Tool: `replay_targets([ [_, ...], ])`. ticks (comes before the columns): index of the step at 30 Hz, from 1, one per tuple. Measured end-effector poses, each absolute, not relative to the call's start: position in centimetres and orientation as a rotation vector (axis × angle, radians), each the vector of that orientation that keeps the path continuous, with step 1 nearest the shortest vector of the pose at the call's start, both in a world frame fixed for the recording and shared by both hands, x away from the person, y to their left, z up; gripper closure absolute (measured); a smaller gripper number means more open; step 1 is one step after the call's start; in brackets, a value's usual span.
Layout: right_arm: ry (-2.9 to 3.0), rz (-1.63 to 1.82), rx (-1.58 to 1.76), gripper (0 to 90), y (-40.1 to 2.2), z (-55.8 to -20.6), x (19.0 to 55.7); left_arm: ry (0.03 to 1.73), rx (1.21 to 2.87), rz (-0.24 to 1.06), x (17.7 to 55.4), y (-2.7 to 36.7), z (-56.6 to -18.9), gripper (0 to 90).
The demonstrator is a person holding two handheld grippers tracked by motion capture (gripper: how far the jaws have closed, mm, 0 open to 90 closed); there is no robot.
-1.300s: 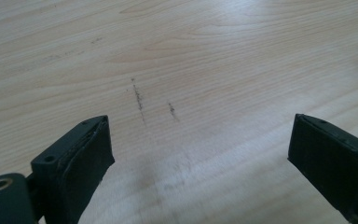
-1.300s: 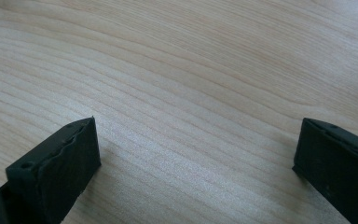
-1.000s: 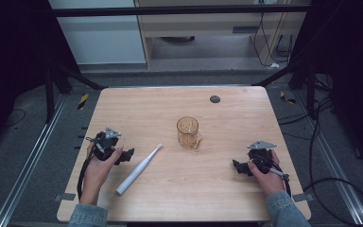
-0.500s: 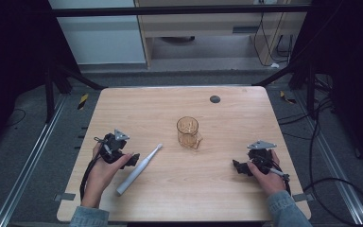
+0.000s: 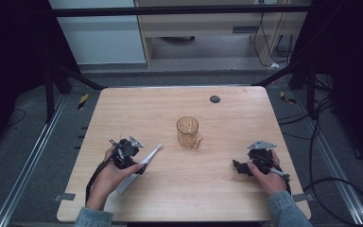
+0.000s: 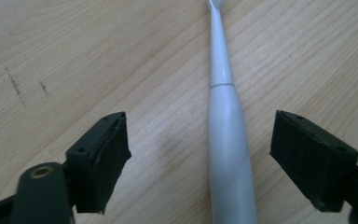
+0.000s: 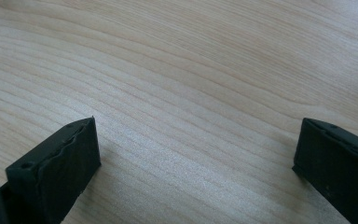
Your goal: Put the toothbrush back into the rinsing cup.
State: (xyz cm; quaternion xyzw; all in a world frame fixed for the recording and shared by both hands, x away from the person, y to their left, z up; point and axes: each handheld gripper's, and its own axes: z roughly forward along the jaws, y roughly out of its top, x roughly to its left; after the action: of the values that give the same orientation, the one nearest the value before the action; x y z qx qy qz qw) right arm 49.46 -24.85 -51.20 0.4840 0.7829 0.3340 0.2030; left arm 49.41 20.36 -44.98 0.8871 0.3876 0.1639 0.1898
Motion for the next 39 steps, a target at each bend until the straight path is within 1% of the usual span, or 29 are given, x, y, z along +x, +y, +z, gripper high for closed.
replay_targets([
  [6,2.185,0.932,1.351,0.3,-24.8,-51.2,49.5,1.090,2.504,0.444,49.5,20.1,-45.2,23.2],
  [10,2.185,0.932,1.351,0.3,-24.8,-51.2,49.5,1.076,2.509,0.425,49.4,19.7,-45.3,27.3],
  [12,2.185,0.932,1.352,0.3,-24.8,-51.2,49.5,1.073,2.515,0.414,49.4,19.6,-45.5,30.3],
  [14,2.186,0.932,1.351,0.3,-24.8,-51.2,49.5,1.070,2.527,0.399,49.5,19.4,-45.7,36.1],
  [20,2.185,0.933,1.351,0.3,-24.8,-51.2,49.5,1.068,2.528,0.370,49.6,19.2,-46.1,46.7],
  [25,2.185,0.932,1.351,0.3,-24.8,-51.2,49.5,1.071,2.528,0.355,49.9,19.4,-46.6,49.8],
  [28,2.185,0.930,1.347,0.3,-24.9,-51.2,49.5,1.077,2.517,0.356,50.1,19.3,-46.7,53.2],
  [39,2.185,0.929,1.345,0.3,-24.9,-51.2,49.5,1.072,2.517,0.321,50.3,19.2,-47.0,59.1],
])
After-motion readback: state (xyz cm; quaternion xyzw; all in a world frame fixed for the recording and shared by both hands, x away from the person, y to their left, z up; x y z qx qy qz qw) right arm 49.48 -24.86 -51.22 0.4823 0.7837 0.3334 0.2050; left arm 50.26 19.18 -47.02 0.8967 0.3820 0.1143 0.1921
